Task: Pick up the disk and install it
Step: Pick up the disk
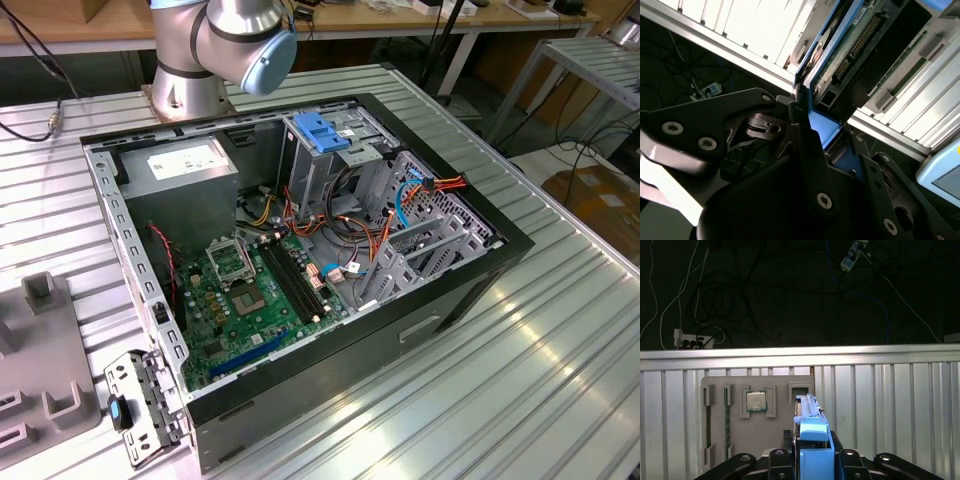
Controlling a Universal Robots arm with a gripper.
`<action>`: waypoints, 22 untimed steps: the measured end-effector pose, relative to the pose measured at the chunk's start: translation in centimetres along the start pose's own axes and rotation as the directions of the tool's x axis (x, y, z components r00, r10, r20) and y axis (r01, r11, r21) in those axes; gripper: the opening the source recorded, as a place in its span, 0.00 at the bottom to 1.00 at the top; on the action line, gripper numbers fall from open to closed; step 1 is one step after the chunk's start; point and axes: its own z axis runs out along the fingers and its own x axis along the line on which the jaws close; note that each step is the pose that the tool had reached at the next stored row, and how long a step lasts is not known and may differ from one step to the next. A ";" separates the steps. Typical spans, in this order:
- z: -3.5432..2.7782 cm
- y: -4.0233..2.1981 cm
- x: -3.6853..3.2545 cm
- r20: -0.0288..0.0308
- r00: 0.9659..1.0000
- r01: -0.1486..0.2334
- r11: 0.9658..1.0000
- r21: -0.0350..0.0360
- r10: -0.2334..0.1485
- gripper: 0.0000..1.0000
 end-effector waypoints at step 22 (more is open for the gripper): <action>-2.78 0.03 -0.09 0.000 1.000 0.000 1.000 -0.011 0.000 0.37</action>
